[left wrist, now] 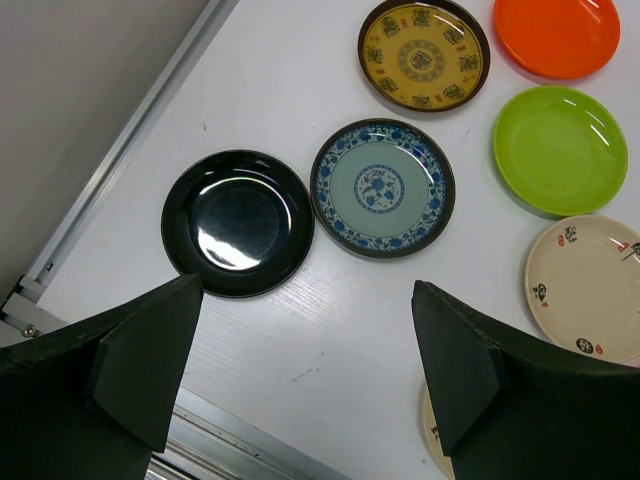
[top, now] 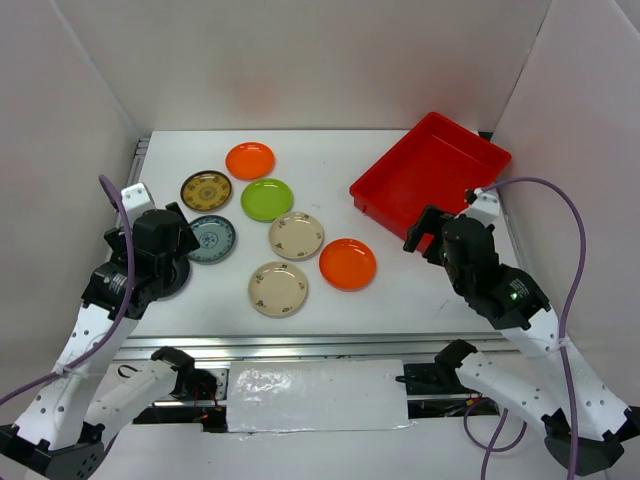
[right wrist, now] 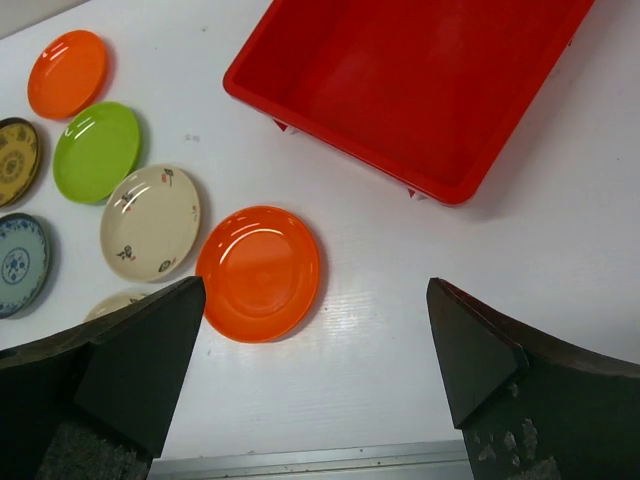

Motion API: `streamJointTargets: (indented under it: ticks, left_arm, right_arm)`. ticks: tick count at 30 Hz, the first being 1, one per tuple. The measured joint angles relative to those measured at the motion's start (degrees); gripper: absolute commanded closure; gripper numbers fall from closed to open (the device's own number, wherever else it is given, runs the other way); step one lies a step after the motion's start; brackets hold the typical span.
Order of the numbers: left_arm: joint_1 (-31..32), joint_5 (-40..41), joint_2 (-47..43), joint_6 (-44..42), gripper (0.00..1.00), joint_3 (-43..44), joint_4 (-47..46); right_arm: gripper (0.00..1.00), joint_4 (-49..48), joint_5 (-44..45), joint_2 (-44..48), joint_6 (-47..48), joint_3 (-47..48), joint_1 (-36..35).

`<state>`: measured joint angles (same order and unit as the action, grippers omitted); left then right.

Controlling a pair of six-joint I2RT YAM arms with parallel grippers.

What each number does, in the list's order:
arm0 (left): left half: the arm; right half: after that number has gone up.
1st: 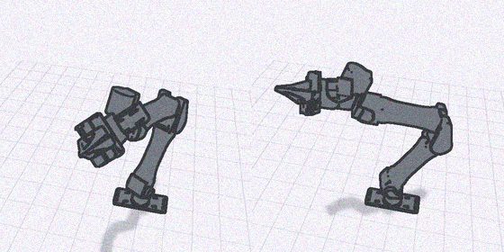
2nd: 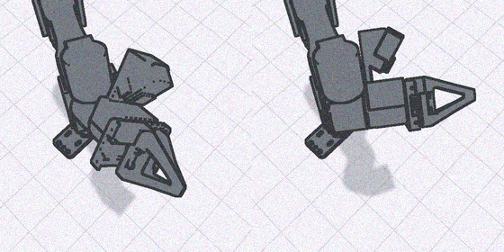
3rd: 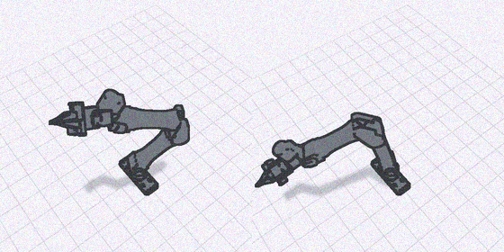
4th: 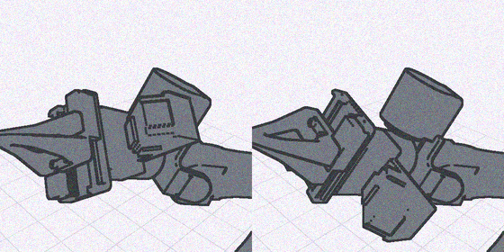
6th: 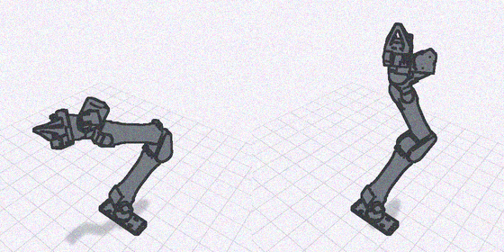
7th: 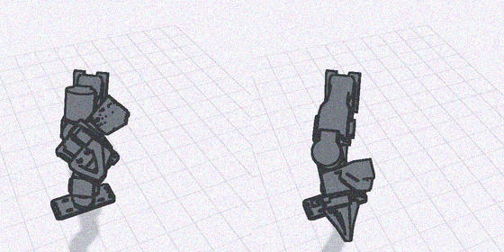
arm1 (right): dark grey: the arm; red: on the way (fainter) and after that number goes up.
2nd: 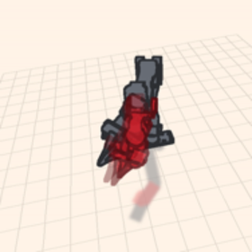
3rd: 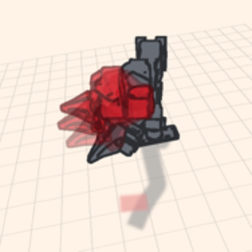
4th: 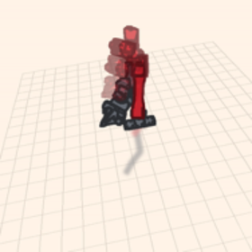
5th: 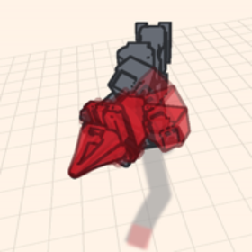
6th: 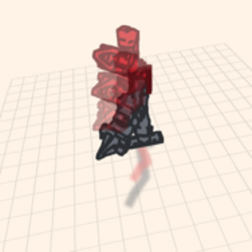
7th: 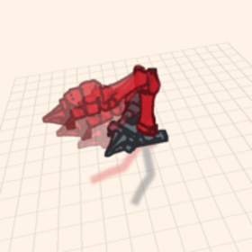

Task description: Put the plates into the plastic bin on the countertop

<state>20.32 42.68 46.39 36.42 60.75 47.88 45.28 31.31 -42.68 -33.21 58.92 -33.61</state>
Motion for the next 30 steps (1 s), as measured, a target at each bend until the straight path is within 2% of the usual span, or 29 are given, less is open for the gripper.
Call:
streamJointTargets:
  ticks: [6,10,14,20,27,30]
  left_arm:
    - [0.0,-0.5,0.0,0.0,0.01,0.0,0.0]
    - [0.0,-0.6,0.0,0.0,0.01,0.0,0.0]
    - [0.0,-1.6,0.0,-0.2,0.01,0.0,-0.3]
    - [0.0,-3.4,0.1,-0.6,0.01,-0.1,-1.1]
    - [0.0,-6.3,2.0,-2.1,0.01,-0.3,-2.1]
    - [0.0,-7.3,2.6,-2.3,0.01,-0.5,-2.3]
  right_arm:
    - [0.0,0.0,-1.1,0.7,-0.1,-0.1,0.0]
    - [0.0,-3.2,-6.6,1.5,0.0,-3.3,0.5]
    - [0.0,-11.6,-15.7,0.5,-2.1,-12.8,3.7]
    - [0.01,-20.6,-24.2,-9.3,-8.2,-25.3,10.2]
    - [0.09,-34.8,-32.5,-19.6,-12.5,-30.9,13.6]
    - [0.21,-39.7,-34.3,-25.2,-13.8,-31.2,13.4]
